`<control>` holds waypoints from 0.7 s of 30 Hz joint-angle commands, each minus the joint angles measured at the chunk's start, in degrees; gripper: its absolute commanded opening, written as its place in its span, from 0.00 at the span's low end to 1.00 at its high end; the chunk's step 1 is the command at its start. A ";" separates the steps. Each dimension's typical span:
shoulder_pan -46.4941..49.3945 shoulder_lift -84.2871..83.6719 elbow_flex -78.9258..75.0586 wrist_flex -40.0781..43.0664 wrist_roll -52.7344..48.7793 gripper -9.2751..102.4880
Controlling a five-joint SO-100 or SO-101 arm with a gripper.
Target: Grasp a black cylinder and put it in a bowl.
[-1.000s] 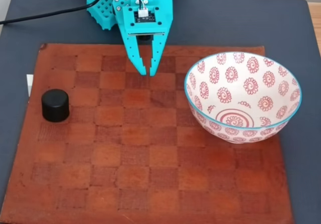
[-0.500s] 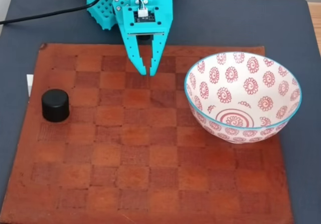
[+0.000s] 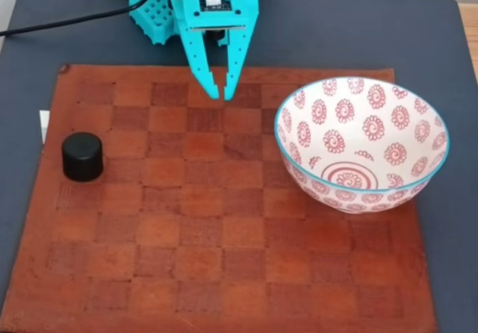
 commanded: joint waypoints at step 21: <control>9.93 -58.62 -46.14 3.96 -16.35 0.17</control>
